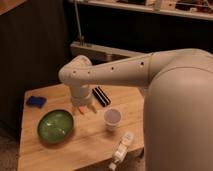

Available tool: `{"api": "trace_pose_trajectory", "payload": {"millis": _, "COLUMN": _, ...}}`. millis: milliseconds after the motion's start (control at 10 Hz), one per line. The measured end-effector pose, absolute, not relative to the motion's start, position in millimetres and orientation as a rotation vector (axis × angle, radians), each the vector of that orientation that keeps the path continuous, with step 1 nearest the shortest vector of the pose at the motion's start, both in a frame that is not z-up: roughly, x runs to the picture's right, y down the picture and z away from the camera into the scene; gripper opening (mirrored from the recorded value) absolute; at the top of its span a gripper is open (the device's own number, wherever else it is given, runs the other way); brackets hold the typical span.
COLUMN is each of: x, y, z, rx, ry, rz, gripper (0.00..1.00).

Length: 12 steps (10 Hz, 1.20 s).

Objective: Drag the ceramic bowl in a circle

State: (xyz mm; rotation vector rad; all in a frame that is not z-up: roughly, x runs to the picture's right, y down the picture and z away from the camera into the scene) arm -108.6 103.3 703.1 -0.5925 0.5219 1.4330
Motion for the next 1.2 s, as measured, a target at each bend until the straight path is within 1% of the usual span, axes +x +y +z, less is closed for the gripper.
{"api": "trace_pose_trajectory", "payload": {"millis": 100, "x": -107.8, "y": 104.1, "z": 703.7, "rx": -0.595, "ry": 0.521, "rz": 1.431, "gripper": 0.65}}
{"api": "trace_pose_trajectory", "payload": {"millis": 200, "x": -112.1, "y": 105.1, "z": 708.0, "rx": -0.616, "ry": 0.477, "rz": 1.446, "gripper": 0.65}}
{"api": "trace_pose_trajectory", "payload": {"millis": 500, "x": -114.7, "y": 121.2, "z": 732.6, "rx": -0.764, "ry": 0.305, "rz": 1.533, "gripper": 0.65}}
{"api": "trace_pose_trajectory", "payload": {"millis": 600, "x": -118.4, "y": 124.6, "z": 736.2, "rx": -0.790, "ry": 0.281, "rz": 1.535, "gripper": 0.65}}
{"api": "trace_pose_trajectory", "payload": {"millis": 1000, "x": -137.5, "y": 129.3, "z": 750.5, "rx": -0.848, "ry": 0.252, "rz": 1.507, "gripper": 0.65}}
{"api": "trace_pose_trajectory", "payload": {"millis": 1200, "x": -143.7, "y": 141.7, "z": 766.6, "rx": -0.879, "ry": 0.266, "rz": 1.496, "gripper": 0.65}}
